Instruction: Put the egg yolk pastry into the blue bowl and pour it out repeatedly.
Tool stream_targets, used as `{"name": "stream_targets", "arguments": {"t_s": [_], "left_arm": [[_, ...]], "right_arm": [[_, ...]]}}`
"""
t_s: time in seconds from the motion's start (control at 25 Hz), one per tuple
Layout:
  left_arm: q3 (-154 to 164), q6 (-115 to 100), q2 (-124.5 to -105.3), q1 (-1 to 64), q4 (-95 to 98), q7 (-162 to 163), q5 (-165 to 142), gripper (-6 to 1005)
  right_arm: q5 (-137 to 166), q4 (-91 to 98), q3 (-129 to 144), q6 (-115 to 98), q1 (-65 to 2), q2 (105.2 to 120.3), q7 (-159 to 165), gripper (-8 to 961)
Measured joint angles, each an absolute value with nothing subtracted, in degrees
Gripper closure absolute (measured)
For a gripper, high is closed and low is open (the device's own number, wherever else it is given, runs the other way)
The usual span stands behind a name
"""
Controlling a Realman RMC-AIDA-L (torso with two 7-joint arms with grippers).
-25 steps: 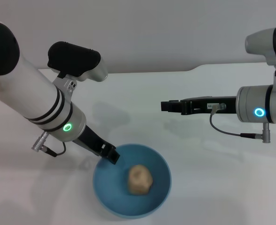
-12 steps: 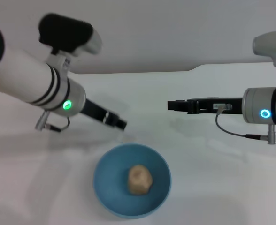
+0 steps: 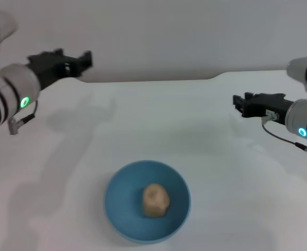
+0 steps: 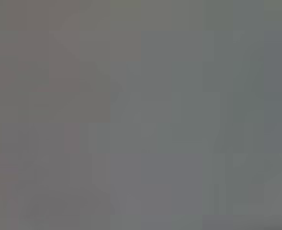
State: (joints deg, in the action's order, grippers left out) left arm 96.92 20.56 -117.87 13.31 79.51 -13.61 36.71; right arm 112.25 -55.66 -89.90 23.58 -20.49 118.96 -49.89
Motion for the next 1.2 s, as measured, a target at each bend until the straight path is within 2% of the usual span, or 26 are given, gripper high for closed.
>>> {"name": "stream_targets", "arguments": {"t_s": [0.08, 0.2, 0.4, 0.52, 0.68, 0.96, 1.2], "left_arm": [[99.84, 10.3, -117.85, 9.25, 79.29, -13.62, 36.48, 349], [101.44, 4.15, -117.85, 7.73, 78.01, -13.62, 36.41, 351], [105.93, -10.77, -117.86, 6.0, 72.17, -13.62, 36.39, 353], [107.48, -16.13, -117.88, 5.8, 69.49, -13.62, 36.38, 354], [113.12, -34.9, -118.06, 5.98, 59.51, -13.01, 36.69, 357], [116.54, -47.38, -118.42, 6.86, 49.52, -8.3, 36.74, 361], [117.8, -56.29, -118.52, 8.55, 39.97, -1.82, 36.74, 365]], "right_arm": [[112.96, -53.81, -84.9, 13.45, -20.32, 118.99, -49.74, 709], [112.96, -52.18, -81.24, 6.05, -20.35, 119.0, -49.74, 709], [112.9, -50.33, -67.48, -17.79, -18.97, 119.09, -49.68, 709], [112.69, -49.57, -58.71, -29.09, -18.12, 119.13, -49.48, 709], [112.58, -45.53, -49.13, -40.06, -18.58, 119.33, -45.58, 709], [113.18, -33.14, -33.73, -59.11, -20.75, 119.46, -17.03, 709], [113.22, -28.94, -30.87, -60.8, -20.55, 119.66, -9.64, 709]]}}
